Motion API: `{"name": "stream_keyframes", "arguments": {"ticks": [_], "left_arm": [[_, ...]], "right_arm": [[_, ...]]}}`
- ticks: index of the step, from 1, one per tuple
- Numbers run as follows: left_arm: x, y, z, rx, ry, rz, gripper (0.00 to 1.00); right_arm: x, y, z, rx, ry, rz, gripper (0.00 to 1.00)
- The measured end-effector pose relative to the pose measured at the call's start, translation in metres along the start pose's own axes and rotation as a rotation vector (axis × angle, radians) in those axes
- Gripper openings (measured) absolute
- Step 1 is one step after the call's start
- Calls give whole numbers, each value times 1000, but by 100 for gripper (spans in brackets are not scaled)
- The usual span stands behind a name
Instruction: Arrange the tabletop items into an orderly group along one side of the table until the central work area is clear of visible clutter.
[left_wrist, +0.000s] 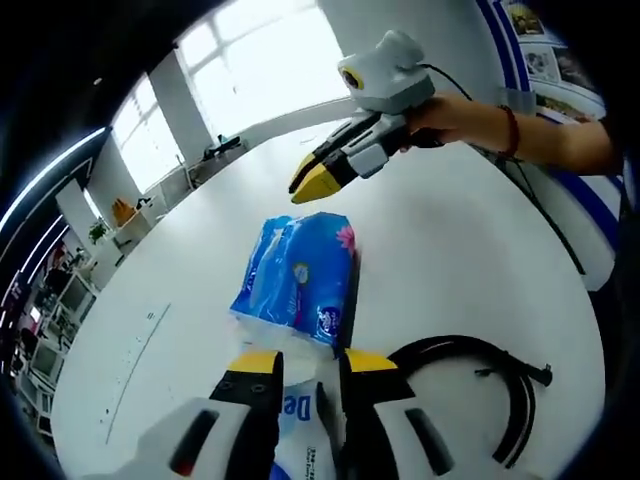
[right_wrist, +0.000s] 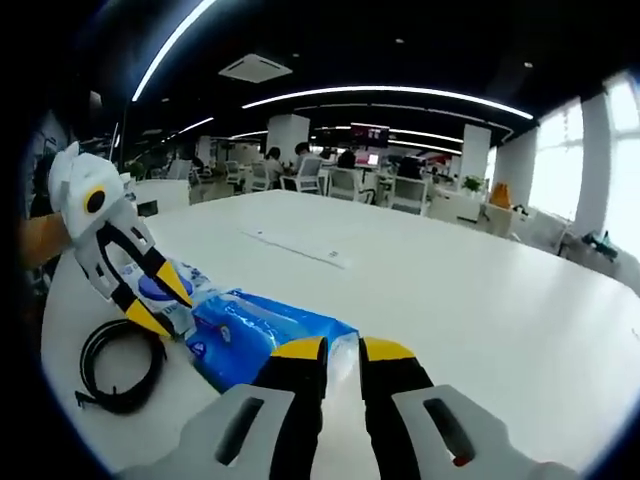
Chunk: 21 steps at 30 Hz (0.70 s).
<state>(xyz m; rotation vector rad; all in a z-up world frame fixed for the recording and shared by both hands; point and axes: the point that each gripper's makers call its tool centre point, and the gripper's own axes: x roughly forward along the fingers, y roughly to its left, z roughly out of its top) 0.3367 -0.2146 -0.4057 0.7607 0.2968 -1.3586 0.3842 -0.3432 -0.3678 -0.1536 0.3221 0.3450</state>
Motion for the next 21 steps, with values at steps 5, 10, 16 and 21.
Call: {"name": "stream_keyframes", "arguments": {"ticks": [5,10,16,21], "left_arm": [[-6,0,4,-9,-30,15,25],[-10,-3,5,-32,-48,18,25],[-16,-7,3,-40,-55,15,28],[-19,-9,5,-60,-76,9,30]], "right_arm": [[-6,7,7,4,-35,21,15],[-6,18,6,-12,-40,45,20],[-6,26,-1,-14,-29,56,23],[-8,38,0,-21,-34,76,27]]}}
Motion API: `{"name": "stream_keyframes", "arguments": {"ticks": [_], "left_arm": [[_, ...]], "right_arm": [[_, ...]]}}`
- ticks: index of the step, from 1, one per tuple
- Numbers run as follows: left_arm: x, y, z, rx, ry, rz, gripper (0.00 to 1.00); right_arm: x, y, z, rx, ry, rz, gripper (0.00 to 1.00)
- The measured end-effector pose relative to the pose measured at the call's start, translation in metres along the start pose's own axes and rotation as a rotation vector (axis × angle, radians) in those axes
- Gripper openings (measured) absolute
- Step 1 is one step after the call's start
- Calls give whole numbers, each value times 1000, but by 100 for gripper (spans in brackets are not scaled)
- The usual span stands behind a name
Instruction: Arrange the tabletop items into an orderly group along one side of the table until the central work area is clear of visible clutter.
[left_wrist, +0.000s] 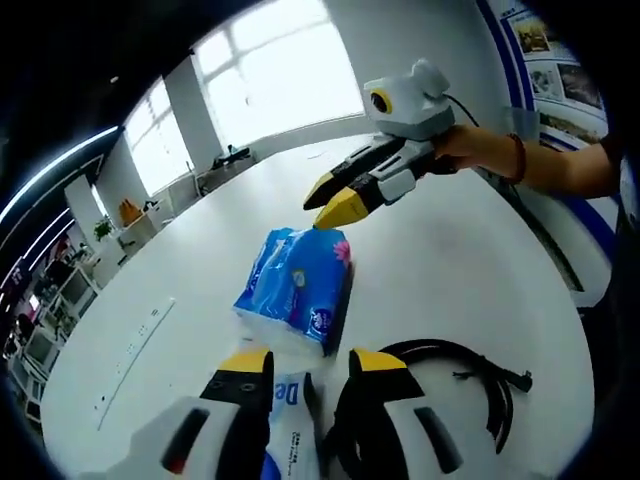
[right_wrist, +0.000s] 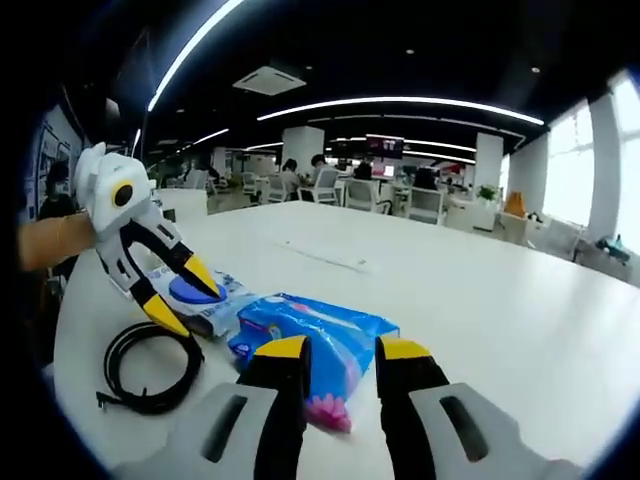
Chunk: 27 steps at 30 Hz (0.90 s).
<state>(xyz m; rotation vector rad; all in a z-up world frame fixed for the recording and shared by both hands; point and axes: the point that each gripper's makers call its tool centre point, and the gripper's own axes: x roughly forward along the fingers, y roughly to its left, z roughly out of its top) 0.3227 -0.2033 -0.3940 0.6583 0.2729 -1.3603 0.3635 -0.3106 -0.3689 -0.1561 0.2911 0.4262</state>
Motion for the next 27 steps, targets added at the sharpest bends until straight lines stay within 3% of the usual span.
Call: {"name": "stream_keyframes", "arguments": {"ticks": [2,7,15,20,23,27], "left_arm": [[-1,-1,-1,-15,-5,-6,34],[-5,-2,0,-35,-42,6,53],[-11,-3,6,-40,-96,13,63],[-13,-5,10,-62,-128,14,72],[-13,-7,4,-55,-107,23,73],[-14,-9,3,-33,-111,32,82]], "right_arm": [[0,5,2,-3,-9,10,35],[-1,12,9,-89,-57,-2,66],[0,20,2,-44,-33,16,74],[-1,20,2,-18,-52,12,87],[-3,21,0,-27,-41,10,89],[-5,21,5,-49,-71,-7,99]]}}
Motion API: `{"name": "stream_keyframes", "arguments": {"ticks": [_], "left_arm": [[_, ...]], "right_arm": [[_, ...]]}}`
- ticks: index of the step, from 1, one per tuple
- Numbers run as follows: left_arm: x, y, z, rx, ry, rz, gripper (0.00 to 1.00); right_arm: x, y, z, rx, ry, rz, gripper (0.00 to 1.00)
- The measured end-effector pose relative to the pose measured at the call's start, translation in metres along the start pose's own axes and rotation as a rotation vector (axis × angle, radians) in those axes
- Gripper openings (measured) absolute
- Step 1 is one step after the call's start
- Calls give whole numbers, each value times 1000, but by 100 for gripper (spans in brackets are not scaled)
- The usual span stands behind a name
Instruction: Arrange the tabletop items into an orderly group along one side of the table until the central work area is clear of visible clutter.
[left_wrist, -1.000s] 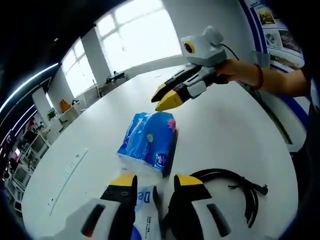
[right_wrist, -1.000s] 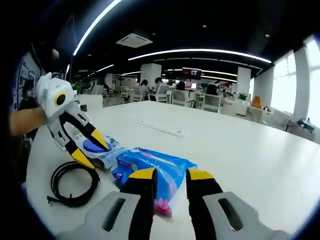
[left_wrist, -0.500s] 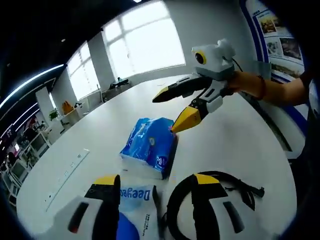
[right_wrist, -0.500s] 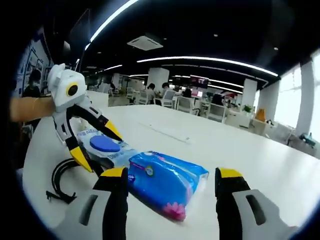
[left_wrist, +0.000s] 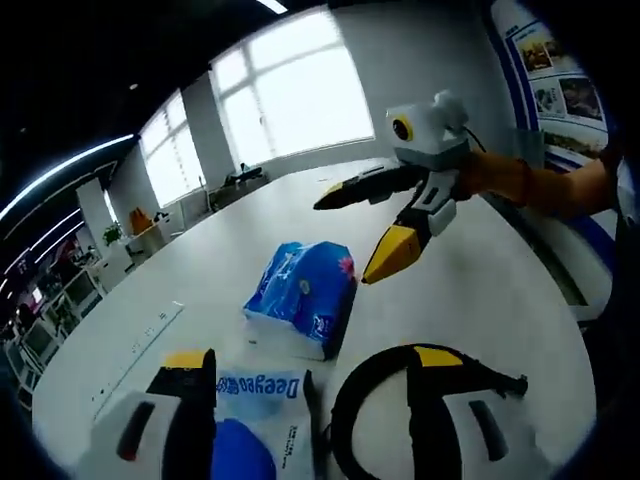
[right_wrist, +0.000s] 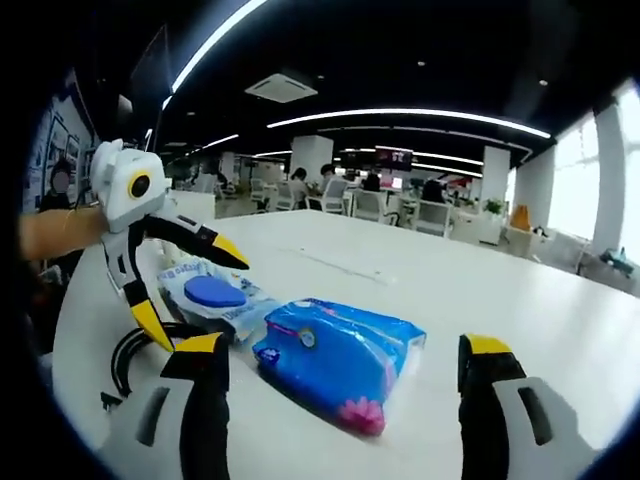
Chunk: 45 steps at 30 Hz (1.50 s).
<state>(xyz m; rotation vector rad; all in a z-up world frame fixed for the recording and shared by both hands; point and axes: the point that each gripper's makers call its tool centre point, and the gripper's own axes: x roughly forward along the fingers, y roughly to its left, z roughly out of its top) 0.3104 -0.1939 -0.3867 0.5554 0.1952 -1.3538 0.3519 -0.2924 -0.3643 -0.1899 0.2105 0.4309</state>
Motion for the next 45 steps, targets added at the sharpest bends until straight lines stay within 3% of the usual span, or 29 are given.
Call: {"name": "stream_keyframes", "arguments": {"ticks": [5,17,22,45], "left_arm": [[-3,0,4,-18,-29,10,100],[-12,-2,-4,-80,-30,15,100],[-17,-3,-2,-136,-57,8,100],[-42,-6,-18,-185,-41,48,97]], "right_arm": [[0,6,-2,-1,11,9,100],[-2,14,-8,53,34,21,99],[-6,20,-15,46,68,30,97],[-14,49,-30,52,142,85,94]]}}
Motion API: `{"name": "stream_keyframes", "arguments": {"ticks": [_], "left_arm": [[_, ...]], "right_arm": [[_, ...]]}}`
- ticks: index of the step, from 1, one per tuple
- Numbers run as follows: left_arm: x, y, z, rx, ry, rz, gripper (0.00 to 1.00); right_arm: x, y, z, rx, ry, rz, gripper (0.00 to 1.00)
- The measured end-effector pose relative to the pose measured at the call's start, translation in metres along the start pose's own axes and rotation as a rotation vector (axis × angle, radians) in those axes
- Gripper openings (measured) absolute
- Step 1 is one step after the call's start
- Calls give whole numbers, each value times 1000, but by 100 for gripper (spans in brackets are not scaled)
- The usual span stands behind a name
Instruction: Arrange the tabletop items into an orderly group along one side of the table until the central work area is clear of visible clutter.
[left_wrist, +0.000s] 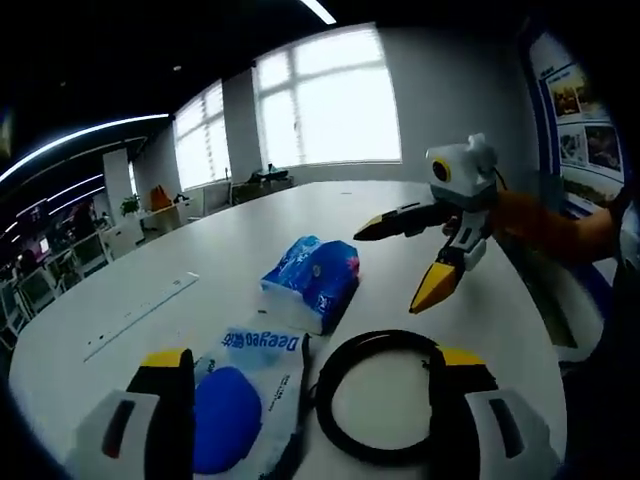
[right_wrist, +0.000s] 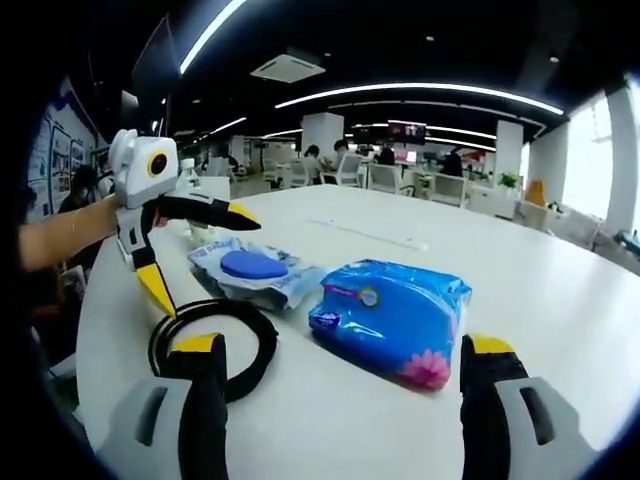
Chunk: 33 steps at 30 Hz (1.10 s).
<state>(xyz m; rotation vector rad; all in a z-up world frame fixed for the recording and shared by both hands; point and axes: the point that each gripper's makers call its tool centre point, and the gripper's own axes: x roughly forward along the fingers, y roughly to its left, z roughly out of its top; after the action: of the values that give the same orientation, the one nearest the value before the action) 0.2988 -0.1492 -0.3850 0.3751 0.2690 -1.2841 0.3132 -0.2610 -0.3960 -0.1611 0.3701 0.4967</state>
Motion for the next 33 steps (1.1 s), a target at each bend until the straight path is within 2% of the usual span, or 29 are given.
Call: {"name": "stream_keyframes", "arguments": {"ticks": [8,19,23,33], "left_arm": [[-12,-1,-1,-16,-6,17,96],[-32,-4,-14,-48,8,57,94],[-38,-6,-16,-53,8,63,94],[-59,-7,-28,-91,4,98,93]], "right_arm": [[-9,4,-2,18,3,-16,92],[-16,8,-8,9,2,-57,88],[-19,11,-5,17,-19,-60,89],[-25,28,-2,1,-19,-43,88]]}}
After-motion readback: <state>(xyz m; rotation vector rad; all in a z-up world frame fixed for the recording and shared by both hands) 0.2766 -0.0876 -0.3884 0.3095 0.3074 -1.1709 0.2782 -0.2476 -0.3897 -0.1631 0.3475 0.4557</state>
